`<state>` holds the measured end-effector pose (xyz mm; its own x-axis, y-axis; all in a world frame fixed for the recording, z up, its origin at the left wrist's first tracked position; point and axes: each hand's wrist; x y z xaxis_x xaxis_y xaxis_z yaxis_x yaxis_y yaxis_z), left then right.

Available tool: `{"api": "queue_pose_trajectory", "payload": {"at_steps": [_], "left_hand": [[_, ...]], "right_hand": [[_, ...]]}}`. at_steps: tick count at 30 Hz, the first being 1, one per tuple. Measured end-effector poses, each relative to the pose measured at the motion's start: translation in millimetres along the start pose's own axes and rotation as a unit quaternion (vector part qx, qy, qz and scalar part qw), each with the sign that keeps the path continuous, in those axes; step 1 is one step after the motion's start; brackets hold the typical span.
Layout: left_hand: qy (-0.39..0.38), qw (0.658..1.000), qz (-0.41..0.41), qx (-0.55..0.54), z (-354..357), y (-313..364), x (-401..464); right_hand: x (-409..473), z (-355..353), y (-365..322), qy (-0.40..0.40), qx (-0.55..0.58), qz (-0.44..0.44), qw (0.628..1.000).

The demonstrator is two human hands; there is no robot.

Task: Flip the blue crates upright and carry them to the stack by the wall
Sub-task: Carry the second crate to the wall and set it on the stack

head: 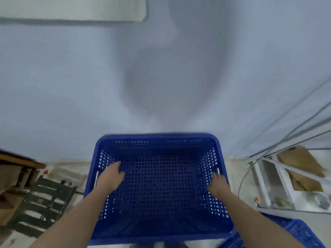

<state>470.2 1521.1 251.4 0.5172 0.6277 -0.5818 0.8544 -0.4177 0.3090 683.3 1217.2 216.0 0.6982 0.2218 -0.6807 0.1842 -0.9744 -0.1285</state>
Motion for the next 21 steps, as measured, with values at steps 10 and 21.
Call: {"api": "queue_pose_trajectory", "payload": {"at_steps": [10, 21], "left_hand": [[0.040, 0.934, 0.317, 0.159, -71.9, 208.4, -62.9], [0.001, 0.803, 0.559, 0.205, -53.1, 322.6, -178.9]], "right_hand": [[-120.0, -154.8, 6.8, 0.165, 0.037, -0.063, 0.983], [-293.3, -154.4, 110.8, 0.321, 0.166, 0.159, 0.919]]}}
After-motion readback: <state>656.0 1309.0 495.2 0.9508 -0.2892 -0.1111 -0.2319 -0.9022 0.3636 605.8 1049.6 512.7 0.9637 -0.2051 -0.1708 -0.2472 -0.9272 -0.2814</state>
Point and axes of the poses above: each hand's wrist, its own x-axis towards the middle knuckle, its own z-axis out of the palm, y = z × x, and after that the axes turned 1 degree about -x, right-handed
